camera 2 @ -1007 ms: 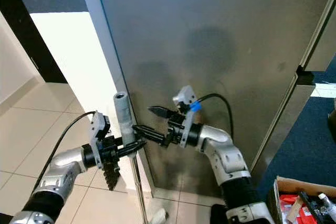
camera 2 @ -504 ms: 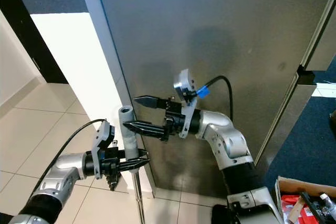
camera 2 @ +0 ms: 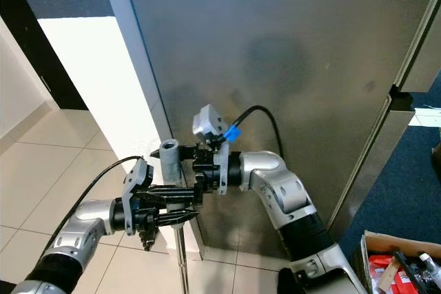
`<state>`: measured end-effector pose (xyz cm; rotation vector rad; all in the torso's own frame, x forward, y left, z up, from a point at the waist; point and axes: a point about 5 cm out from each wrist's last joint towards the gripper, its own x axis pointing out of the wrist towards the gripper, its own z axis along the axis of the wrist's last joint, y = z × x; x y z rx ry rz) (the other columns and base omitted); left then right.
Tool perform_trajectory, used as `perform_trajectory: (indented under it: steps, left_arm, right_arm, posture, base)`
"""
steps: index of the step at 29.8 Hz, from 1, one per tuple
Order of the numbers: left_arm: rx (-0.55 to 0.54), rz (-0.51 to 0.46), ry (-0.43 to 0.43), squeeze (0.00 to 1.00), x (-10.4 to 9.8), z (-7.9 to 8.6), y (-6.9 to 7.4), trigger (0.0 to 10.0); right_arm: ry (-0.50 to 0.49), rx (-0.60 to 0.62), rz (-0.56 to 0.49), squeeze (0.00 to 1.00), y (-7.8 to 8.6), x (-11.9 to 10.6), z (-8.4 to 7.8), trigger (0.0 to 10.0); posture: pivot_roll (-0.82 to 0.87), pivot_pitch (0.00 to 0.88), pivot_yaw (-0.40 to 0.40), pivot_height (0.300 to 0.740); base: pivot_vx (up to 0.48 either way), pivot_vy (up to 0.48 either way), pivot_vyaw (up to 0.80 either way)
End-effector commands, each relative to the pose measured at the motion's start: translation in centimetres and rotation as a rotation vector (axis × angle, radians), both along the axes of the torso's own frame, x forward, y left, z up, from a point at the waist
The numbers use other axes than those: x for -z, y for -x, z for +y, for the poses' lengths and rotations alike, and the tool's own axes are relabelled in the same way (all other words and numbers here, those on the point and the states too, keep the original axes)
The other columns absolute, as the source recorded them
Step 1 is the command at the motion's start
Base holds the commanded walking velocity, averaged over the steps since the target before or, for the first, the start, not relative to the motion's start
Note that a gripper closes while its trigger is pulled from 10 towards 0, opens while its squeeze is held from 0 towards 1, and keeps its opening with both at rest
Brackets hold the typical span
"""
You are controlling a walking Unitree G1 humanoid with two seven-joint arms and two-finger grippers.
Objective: Sweep floor
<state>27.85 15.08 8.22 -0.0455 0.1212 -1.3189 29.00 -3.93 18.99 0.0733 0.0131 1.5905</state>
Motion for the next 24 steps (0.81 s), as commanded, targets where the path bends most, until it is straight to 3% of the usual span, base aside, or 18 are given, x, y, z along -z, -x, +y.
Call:
perform_trajectory:
  steps: [1,8,9,10,11,24]
  left_arm:
    - [0.027,-0.009,-0.005,0.0,-0.45,-0.18,-0.12,0.0]
    - [0.046,-0.006,-0.007,0.0,-0.44,-0.43,-0.03,0.0]
    - [0.054,-0.004,-0.009,0.0,-0.41,-0.48,0.03,0.0]
    - [0.054,-0.004,-0.009,0.0,-0.41,-0.48,0.03,0.0]
    - [0.059,-0.002,-0.012,0.0,-0.39,-0.48,0.08,0.0]
    - [0.075,0.009,-0.024,0.0,-0.34,0.07,0.4,0.0]
  right_arm:
    - [0.028,0.004,0.004,0.0,-0.12,0.04,0.72,10.0]
    - [0.049,0.014,0.021,0.0,-0.25,0.34,1.04,10.0]
    - [0.053,0.011,0.033,0.0,-0.27,0.5,1.09,2.4]
    - [0.053,0.011,0.033,0.0,-0.27,0.5,1.09,2.4]
    - [0.056,0.009,0.042,0.0,-0.3,0.61,1.05,0.0]
    - [0.058,0.031,0.067,0.0,-0.69,0.72,0.09,0.0]
  posture:
    - [-0.01,0.0,0.078,0.74]
    - [-0.01,0.0,0.08,0.74]
    - [-0.01,0.0,0.081,0.74]
    - [-0.01,0.0,0.081,0.74]
    - [-0.01,0.0,0.082,0.74]
    - [-0.01,0.0,0.078,0.74]
  base:
    - [0.0,0.0,0.0]
    - [0.0,0.0,0.0]
    - [0.0,0.0,0.0]
    - [0.0,0.0,0.0]
    - [0.0,0.0,0.0]
    - [0.0,0.0,0.0]
